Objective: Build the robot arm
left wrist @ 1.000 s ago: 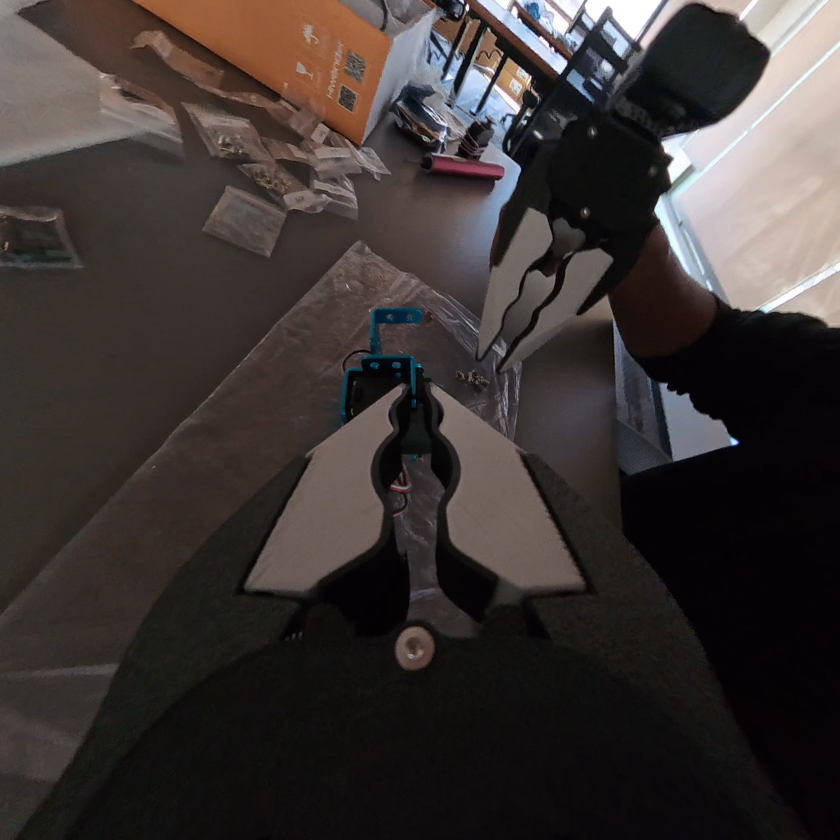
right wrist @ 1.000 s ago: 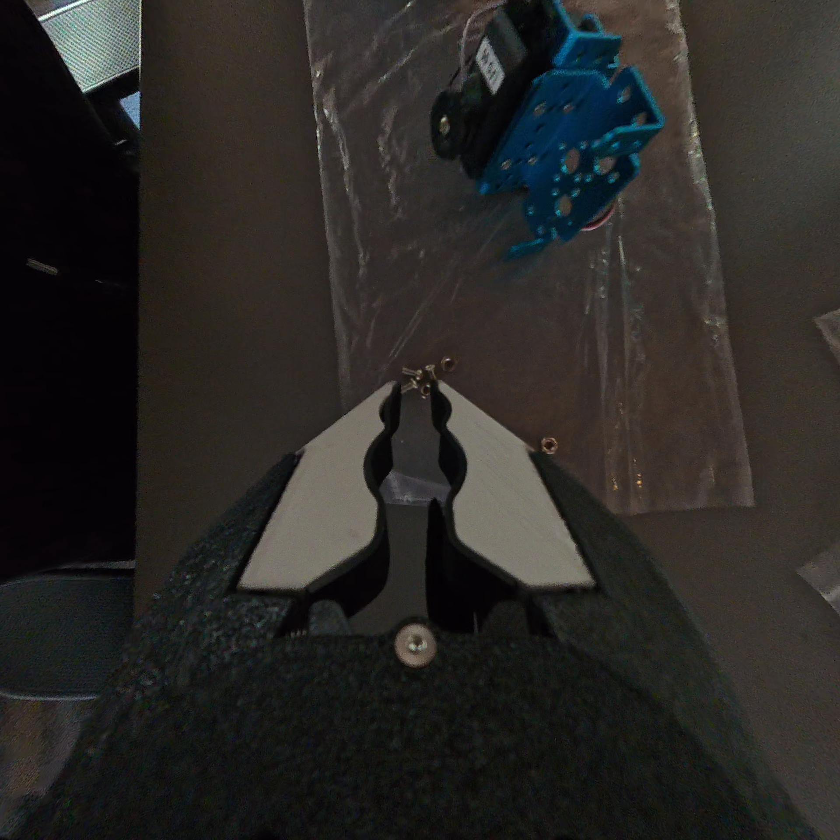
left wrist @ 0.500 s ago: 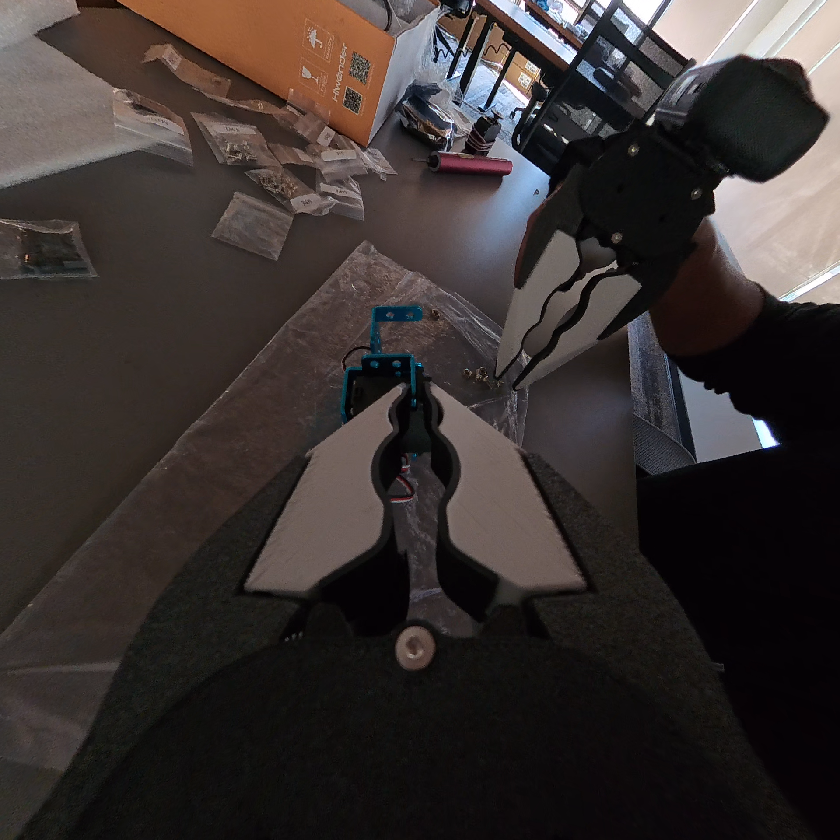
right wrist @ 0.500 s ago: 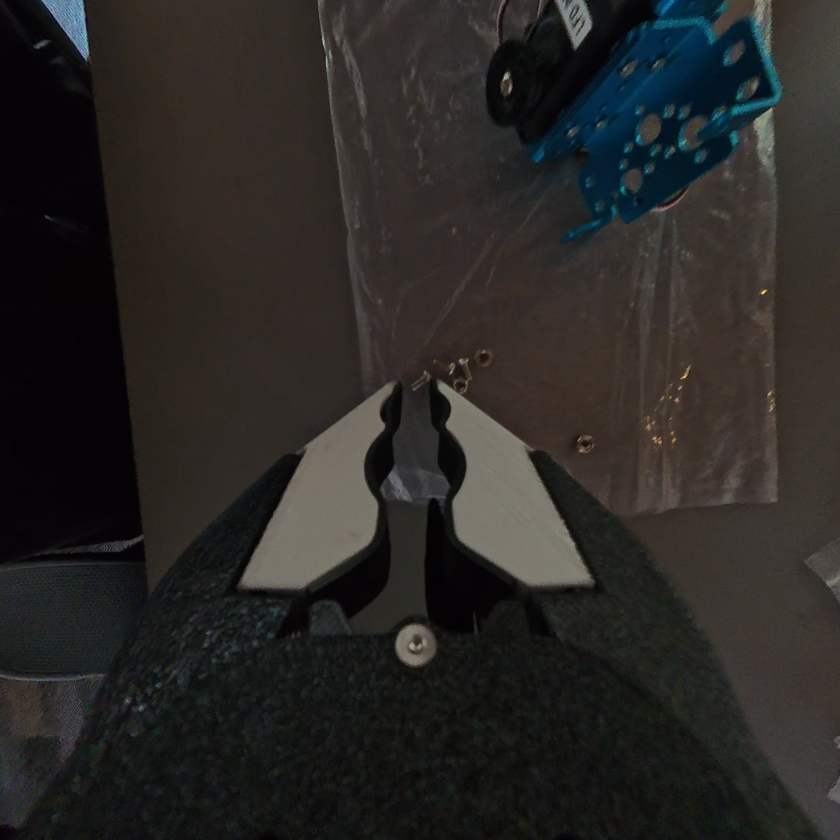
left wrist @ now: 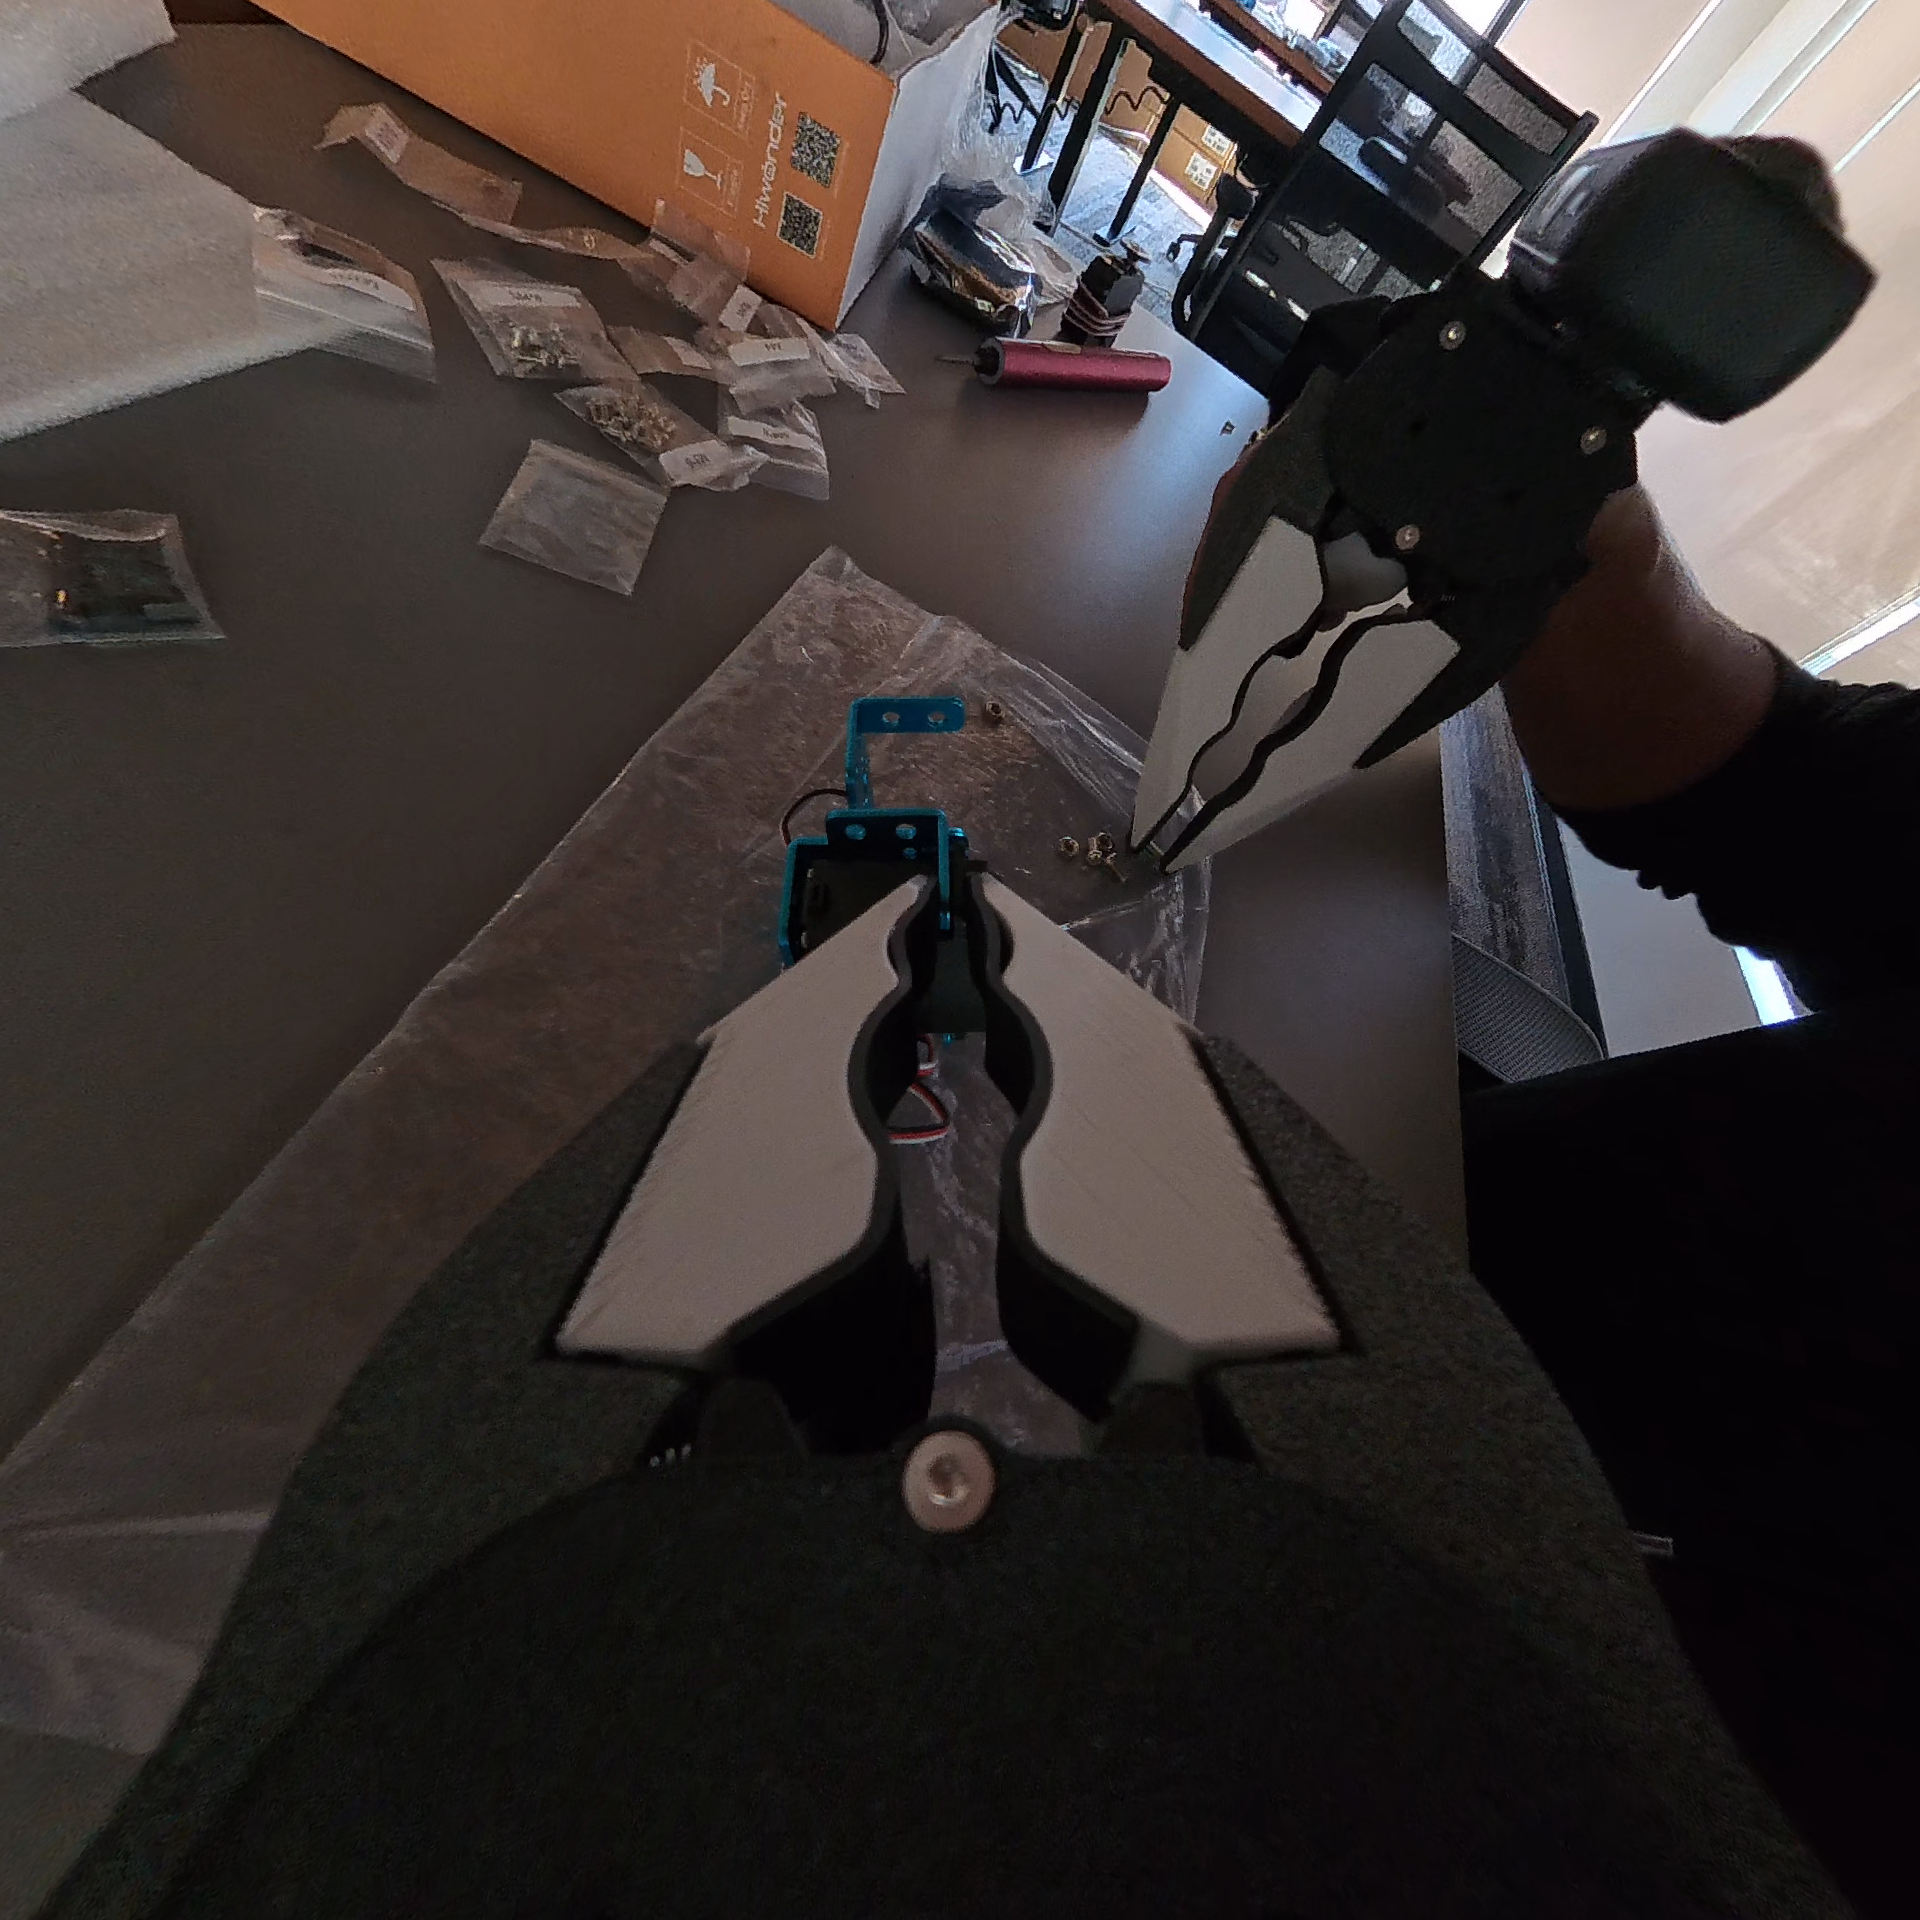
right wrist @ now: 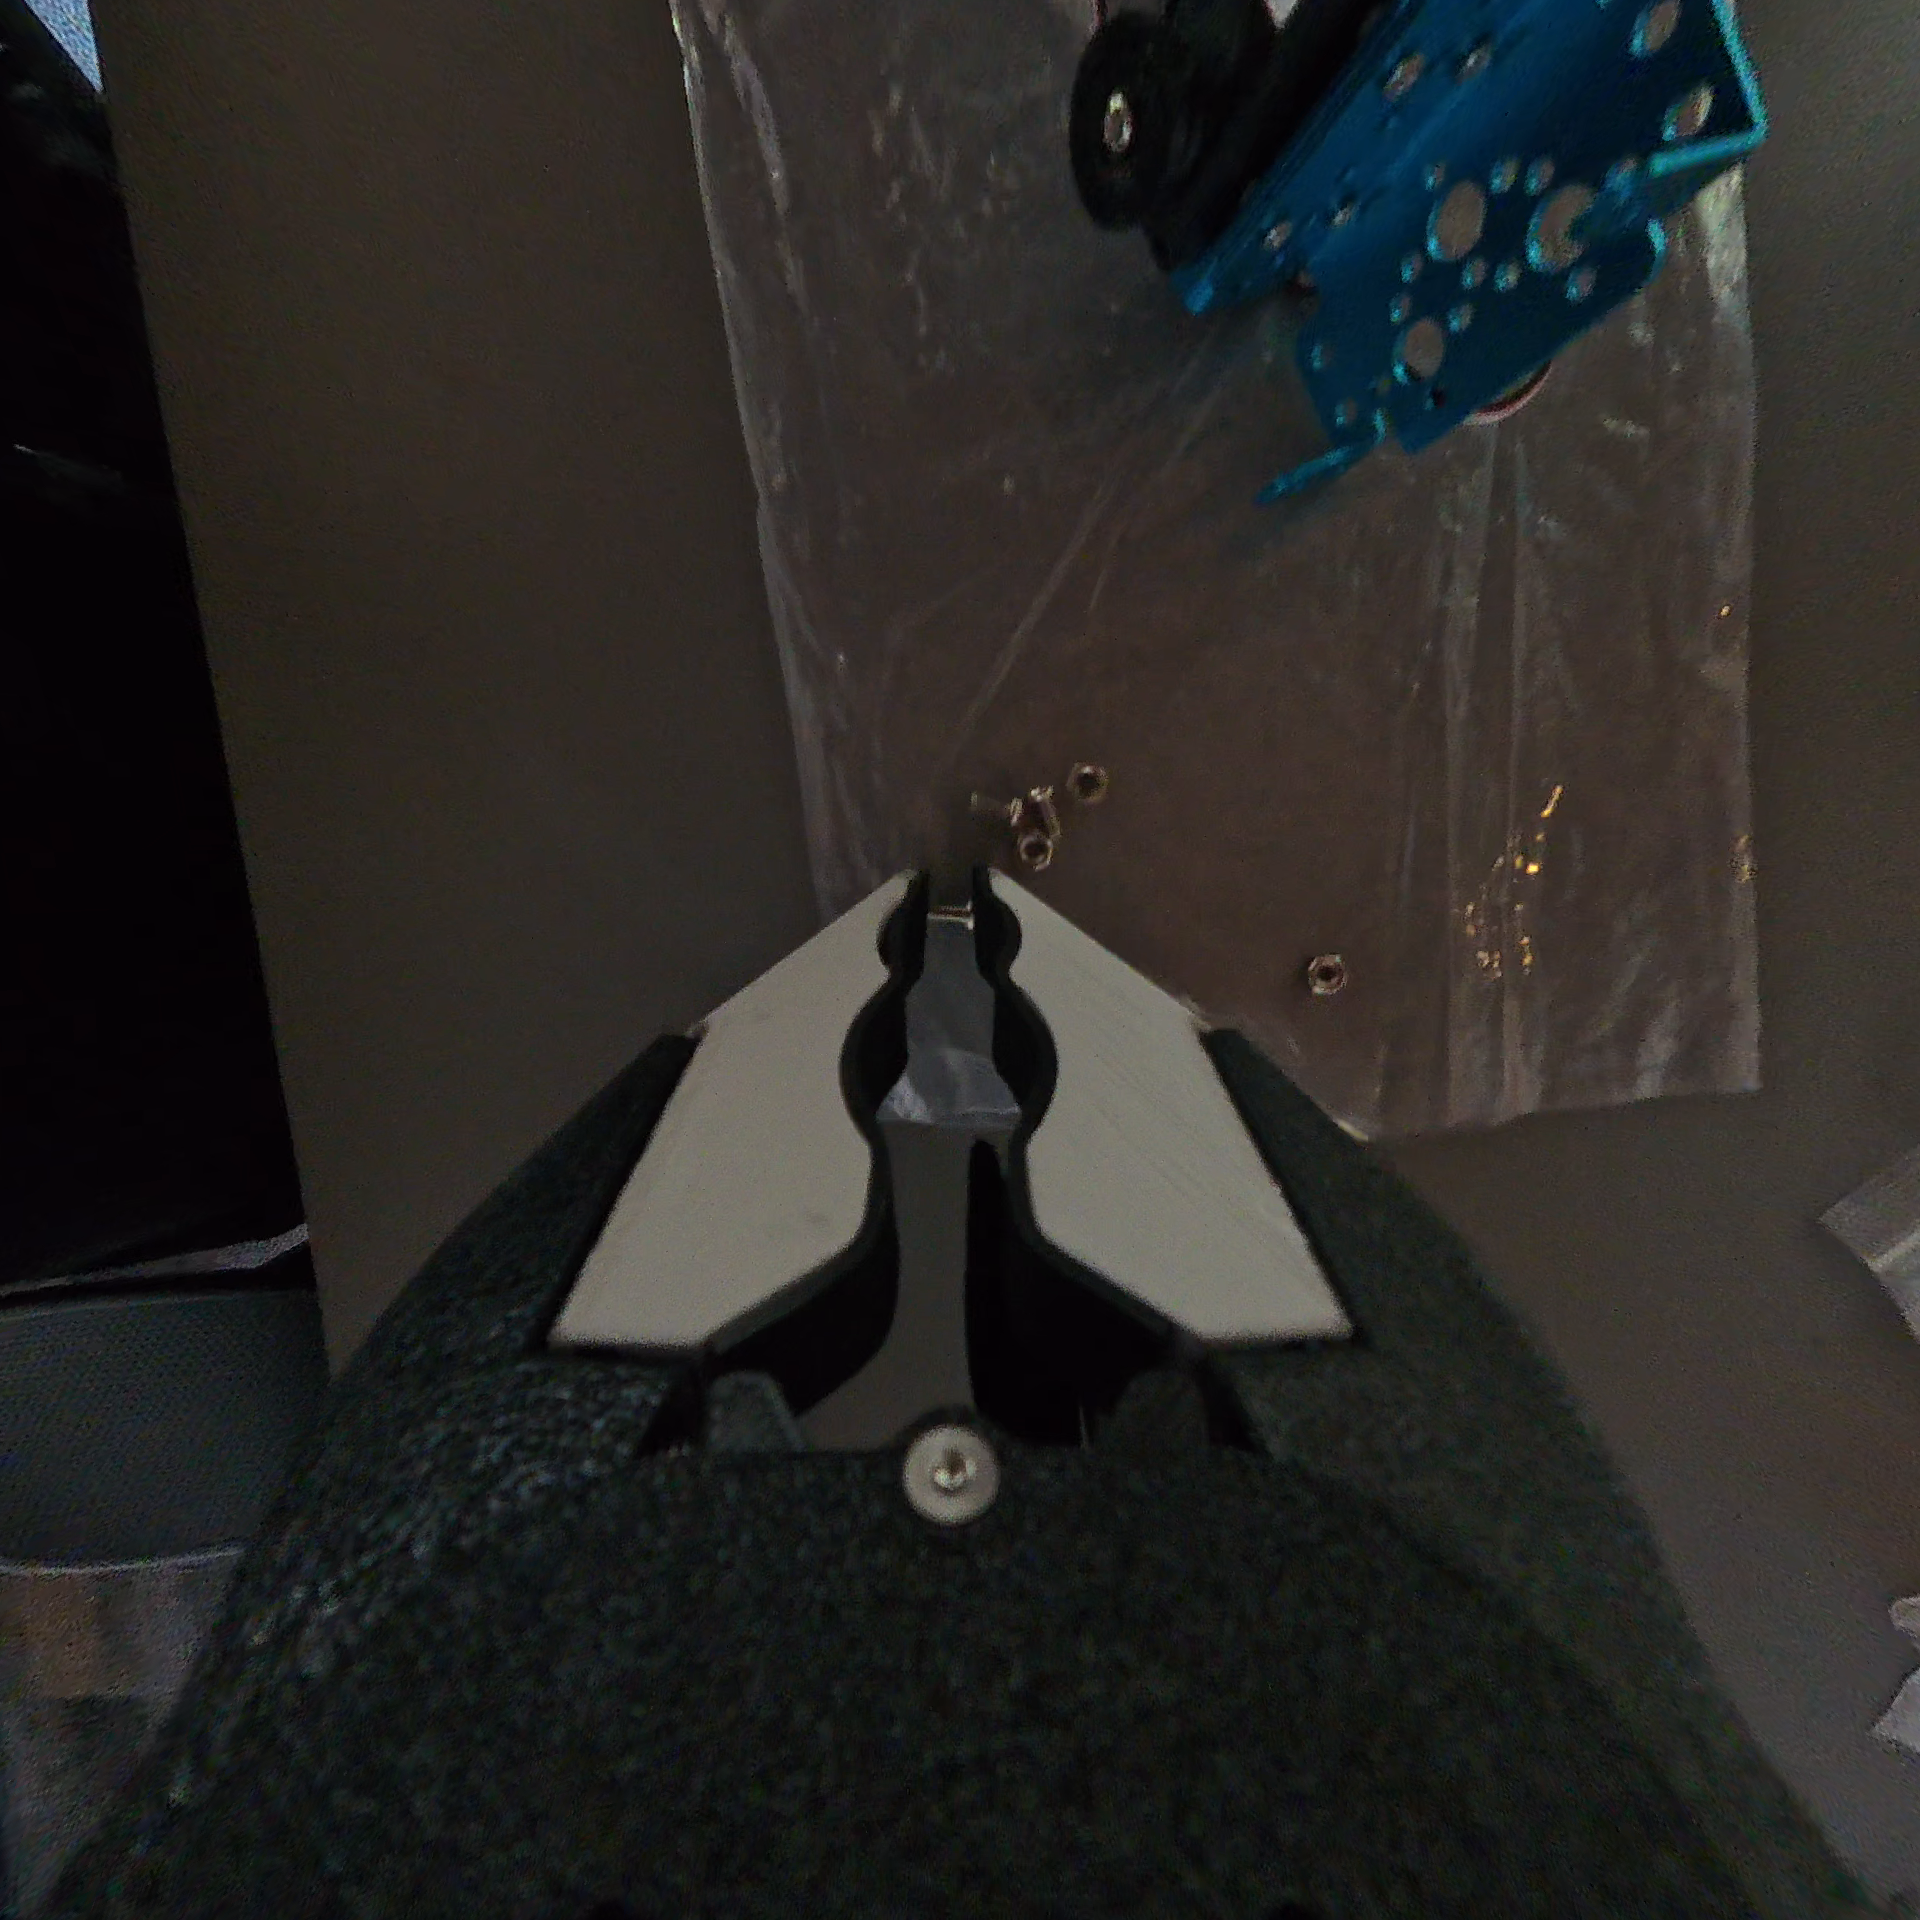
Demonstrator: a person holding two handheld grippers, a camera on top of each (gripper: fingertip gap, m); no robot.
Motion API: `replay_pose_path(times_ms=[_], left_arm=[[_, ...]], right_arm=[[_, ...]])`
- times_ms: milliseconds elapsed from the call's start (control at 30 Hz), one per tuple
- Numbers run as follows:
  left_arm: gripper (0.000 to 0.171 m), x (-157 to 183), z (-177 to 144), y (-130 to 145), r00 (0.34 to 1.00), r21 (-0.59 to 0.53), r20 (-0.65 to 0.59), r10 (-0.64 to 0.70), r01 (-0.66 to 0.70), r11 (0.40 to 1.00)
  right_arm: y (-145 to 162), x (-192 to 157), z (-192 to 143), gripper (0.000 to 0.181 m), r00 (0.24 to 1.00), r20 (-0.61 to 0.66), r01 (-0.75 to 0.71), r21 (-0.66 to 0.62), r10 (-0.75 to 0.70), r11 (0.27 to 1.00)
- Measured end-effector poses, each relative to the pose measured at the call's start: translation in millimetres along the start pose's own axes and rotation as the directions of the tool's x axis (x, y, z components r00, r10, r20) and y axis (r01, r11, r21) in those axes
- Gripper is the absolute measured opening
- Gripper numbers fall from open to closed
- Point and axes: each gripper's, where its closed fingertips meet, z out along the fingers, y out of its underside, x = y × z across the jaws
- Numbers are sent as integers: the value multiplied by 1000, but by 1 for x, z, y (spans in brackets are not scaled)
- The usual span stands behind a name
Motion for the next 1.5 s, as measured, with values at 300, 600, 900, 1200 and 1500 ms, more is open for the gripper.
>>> replay_pose_path(times_ms=[300, 600, 900, 1200, 1500], left_arm=[[4, 1, 0, 1, 1000, -8, -2, 10, -10, 1000], [4, 0, -1, 0, 1000, -4, -16, -9, 9, 1000], [4, -1, -2, 0, 999, -5, -32, -41, 41, 999], [4, -6, -4, -1, 992, 1, -56, -110, 110, 994], [4, -10, -5, -2, 985, 4, -71, -157, 158, 987]], right_arm=[[11, 3, -10, 9, 999, 28, 24, 98, -27, 995], [8, 10, -11, 12, 999, 33, 16, 198, -23, 980], [6, 7, -6, 10, 999, 0, 38, 211, -39, 977], [3, 7, -5, 11, 999, -41, 9, 221, 0, 975], [2, 0, -9, 12, 993, -93, -42, 265, 69, 963]])
